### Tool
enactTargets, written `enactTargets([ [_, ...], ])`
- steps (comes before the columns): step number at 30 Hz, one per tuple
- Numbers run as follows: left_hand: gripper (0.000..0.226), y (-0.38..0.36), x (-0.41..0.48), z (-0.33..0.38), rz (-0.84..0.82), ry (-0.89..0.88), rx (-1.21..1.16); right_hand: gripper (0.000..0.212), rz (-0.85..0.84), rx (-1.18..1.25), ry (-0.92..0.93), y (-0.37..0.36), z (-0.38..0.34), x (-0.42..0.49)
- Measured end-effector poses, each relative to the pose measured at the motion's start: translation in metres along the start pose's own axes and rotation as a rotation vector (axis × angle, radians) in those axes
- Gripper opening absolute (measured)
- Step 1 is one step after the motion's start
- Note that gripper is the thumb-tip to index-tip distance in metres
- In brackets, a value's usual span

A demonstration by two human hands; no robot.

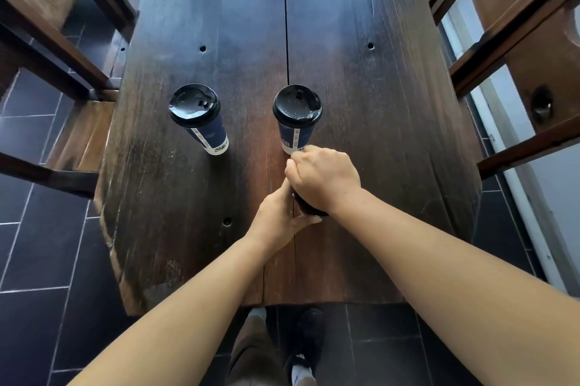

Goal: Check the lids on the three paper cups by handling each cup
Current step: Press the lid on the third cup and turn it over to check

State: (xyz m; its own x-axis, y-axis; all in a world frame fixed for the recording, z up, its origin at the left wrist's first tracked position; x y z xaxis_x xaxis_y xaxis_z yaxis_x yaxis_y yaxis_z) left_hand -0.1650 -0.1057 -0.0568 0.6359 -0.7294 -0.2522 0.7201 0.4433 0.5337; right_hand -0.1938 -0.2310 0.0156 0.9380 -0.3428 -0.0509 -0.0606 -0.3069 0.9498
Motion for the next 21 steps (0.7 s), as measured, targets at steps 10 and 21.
enactTargets([
  [10,0.075,0.006,-0.008,0.006,-0.011,0.041,0.003,0.042,-0.087,0.072,-0.071,0.002,-0.007,0.002],
  [21,0.064,0.038,-0.047,0.065,-0.103,-0.021,0.051,0.039,0.071,0.687,-0.237,0.113,0.022,-0.054],
])
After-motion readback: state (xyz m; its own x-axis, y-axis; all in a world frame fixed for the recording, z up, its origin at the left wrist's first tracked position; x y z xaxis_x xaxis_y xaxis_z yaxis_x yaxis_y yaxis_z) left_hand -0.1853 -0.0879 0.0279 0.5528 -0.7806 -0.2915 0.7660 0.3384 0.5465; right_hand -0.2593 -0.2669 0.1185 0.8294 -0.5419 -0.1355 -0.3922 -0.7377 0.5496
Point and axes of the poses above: each hand's wrist, its own x-axis towards the middle knuckle, its own y-axis out of the back of the hand, z = x × y, the point moved 1 cm from there along x, towards the middle knuckle, and after that the axes turned 8 degrees about x, right-handed, at the moved point
